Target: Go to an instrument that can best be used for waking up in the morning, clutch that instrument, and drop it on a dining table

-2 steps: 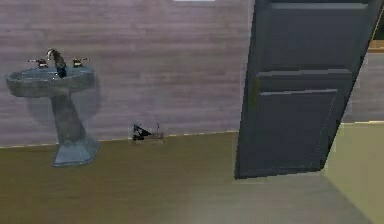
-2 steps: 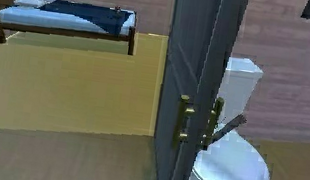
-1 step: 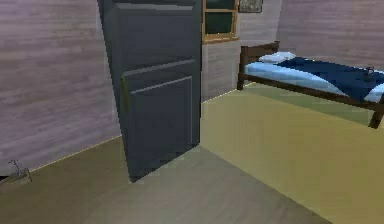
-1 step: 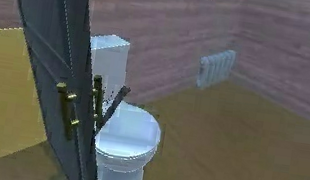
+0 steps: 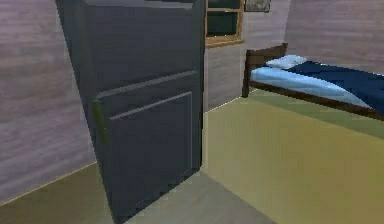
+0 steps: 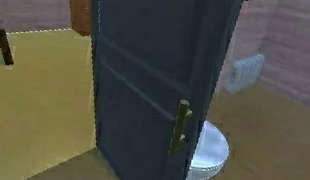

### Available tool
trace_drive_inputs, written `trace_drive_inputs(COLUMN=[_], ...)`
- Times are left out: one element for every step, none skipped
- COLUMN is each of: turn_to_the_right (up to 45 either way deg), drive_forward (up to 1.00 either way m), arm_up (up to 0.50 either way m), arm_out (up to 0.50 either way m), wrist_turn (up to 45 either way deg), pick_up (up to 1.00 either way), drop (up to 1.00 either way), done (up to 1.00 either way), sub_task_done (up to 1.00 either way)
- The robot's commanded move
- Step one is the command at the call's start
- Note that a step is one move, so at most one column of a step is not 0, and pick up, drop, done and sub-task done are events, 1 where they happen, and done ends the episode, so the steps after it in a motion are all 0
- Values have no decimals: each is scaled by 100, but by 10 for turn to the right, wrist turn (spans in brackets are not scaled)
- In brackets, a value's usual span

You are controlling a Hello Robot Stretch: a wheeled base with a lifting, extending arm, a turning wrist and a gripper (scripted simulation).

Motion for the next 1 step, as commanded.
trace_drive_inputs(turn_to_the_right=[420], drive_forward=[0], arm_up=[0], arm_out=[0], wrist_turn=[0], pick_up=[0], drop=[0], done=[0], sub_task_done=[0])
